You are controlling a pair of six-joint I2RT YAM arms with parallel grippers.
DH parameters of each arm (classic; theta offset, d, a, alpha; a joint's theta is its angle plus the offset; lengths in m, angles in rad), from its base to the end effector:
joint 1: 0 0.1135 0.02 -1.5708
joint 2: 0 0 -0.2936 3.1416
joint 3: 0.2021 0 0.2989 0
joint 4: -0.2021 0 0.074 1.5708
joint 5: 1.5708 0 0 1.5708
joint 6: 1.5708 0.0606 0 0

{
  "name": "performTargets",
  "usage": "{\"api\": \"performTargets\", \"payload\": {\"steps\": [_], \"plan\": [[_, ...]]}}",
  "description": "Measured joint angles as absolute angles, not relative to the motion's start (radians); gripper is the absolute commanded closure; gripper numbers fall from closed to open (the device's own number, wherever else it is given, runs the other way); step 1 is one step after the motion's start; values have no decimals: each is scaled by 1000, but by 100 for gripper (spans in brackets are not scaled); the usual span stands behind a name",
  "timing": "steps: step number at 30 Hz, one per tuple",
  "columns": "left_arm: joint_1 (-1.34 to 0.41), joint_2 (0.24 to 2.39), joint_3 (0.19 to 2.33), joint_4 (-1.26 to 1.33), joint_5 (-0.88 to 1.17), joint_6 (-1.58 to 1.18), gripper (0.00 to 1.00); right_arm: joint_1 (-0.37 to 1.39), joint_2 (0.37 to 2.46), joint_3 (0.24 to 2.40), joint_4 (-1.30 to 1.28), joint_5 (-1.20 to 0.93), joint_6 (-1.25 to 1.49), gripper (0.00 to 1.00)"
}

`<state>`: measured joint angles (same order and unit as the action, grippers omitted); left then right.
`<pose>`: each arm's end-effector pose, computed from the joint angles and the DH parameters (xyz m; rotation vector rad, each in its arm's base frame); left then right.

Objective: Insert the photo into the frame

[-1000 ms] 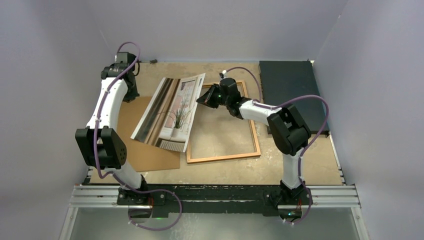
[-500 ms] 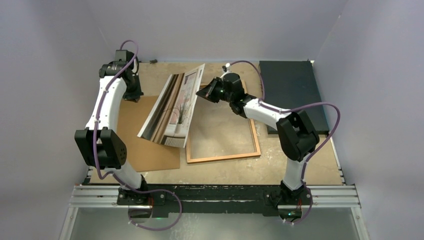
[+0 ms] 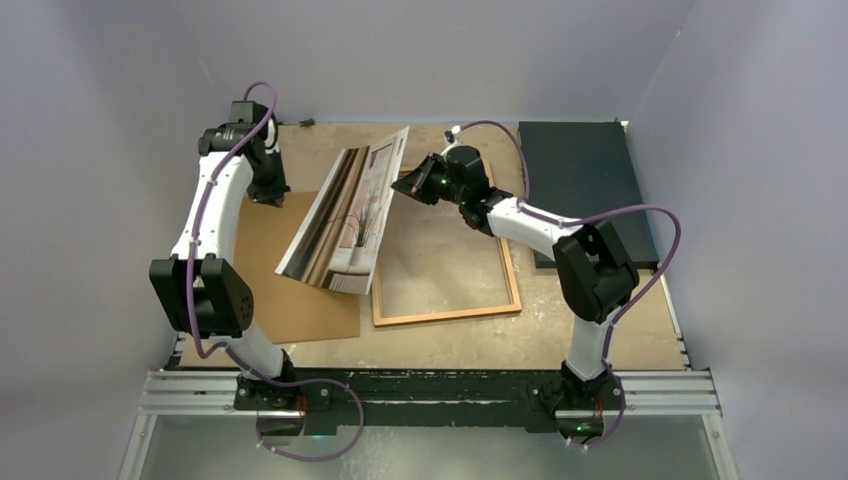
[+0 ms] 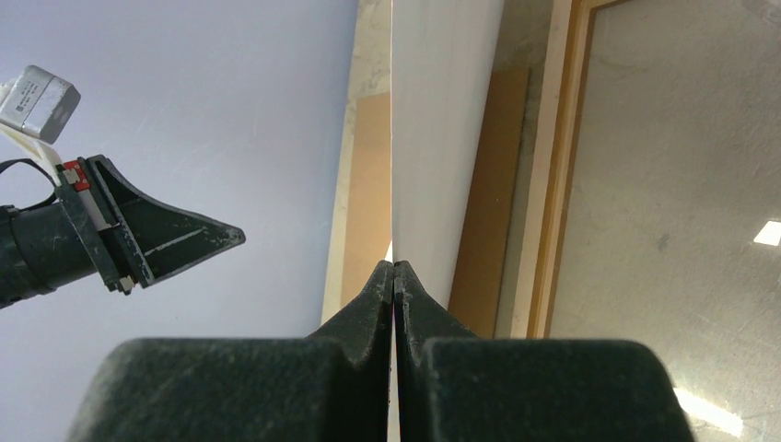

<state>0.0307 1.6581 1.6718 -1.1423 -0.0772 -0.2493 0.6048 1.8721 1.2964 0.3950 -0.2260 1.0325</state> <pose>0.3948 0.0168 0.3485 -0.3990 2.6640 0.0373 0.4170 0.3047 0.2609 0.2343 1.9512 1.3430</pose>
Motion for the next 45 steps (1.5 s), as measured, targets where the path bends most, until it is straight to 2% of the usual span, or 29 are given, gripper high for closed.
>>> {"api": "performTargets", "payload": {"steps": [20, 23, 28, 31, 34, 39, 45], "plan": [[84, 1658, 1661, -1143, -17, -262, 98, 622, 1872, 1296, 388, -222, 1037, 100], [91, 1663, 1654, -1148, 15, -255, 84, 627, 1872, 1296, 387, -221, 1037, 100], [83, 1671, 1667, -1156, 62, -191, 42, 629, 1872, 1298, 387, -218, 1041, 100], [35, 1634, 1663, -1111, 56, -136, 20, 630, 1872, 1307, 385, -215, 1047, 100], [-89, 1515, 1617, -1016, 58, -84, 13, 630, 1872, 1325, 376, -200, 1052, 100], [-256, 1326, 1552, -925, 108, -17, 9, 630, 1869, 1343, 363, -172, 1059, 100], [-482, 1339, 1471, -846, 9, 32, 5, 631, 1858, 1343, 340, -147, 1084, 100]]}}
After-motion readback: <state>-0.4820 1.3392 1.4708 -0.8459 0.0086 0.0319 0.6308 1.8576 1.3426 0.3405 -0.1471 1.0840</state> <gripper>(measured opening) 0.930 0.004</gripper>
